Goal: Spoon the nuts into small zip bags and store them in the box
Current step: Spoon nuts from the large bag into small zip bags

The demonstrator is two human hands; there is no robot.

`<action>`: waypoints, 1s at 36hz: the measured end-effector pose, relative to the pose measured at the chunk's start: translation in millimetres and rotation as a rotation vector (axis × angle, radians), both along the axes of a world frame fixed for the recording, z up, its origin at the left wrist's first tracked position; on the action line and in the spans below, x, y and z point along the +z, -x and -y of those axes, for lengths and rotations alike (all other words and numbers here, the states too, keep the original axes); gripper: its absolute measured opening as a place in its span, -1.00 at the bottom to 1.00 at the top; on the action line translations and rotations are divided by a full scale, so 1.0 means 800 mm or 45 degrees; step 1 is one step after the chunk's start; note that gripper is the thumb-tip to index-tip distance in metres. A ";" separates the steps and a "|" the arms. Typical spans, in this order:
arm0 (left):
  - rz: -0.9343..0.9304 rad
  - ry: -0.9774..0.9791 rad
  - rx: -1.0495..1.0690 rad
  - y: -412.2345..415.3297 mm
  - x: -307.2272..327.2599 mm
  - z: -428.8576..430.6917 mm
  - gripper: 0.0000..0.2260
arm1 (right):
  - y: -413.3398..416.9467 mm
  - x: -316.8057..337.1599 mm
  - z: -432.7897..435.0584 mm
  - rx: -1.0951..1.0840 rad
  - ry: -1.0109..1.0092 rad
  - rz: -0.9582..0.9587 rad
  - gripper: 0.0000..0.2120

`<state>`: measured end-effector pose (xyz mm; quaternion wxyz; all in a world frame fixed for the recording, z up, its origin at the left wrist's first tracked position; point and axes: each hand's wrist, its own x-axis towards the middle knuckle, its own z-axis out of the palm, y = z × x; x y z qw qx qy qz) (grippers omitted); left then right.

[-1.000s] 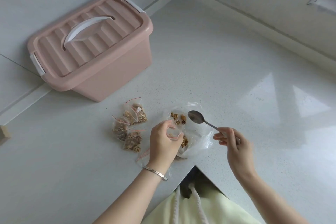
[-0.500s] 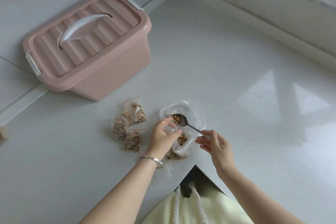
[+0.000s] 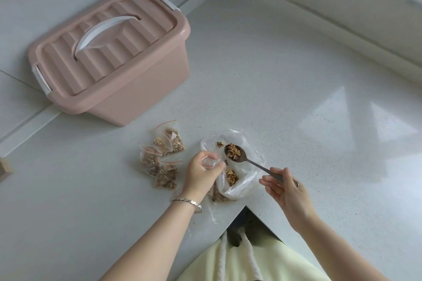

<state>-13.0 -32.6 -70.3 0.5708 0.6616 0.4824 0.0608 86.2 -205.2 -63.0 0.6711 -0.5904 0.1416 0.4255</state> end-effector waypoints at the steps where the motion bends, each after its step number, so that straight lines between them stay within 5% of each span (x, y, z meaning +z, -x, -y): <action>1: -0.018 -0.023 -0.008 0.002 0.000 0.000 -0.83 | -0.002 0.001 0.003 0.003 -0.006 0.009 -0.65; 11: -0.053 -0.402 0.014 0.010 0.010 0.005 -0.72 | -0.012 0.036 0.011 0.042 -0.096 0.156 -0.61; 17: -0.007 -0.463 0.038 -0.002 0.032 0.012 -0.78 | 0.000 0.073 -0.003 0.074 -0.182 0.335 -0.34; 26: 0.054 -0.360 0.069 -0.015 0.040 0.012 -0.64 | 0.020 0.097 -0.014 0.106 -0.161 0.700 -0.41; 36: 0.175 -0.295 0.058 -0.018 0.046 0.020 -0.80 | 0.026 0.106 -0.004 0.371 0.028 1.281 -0.64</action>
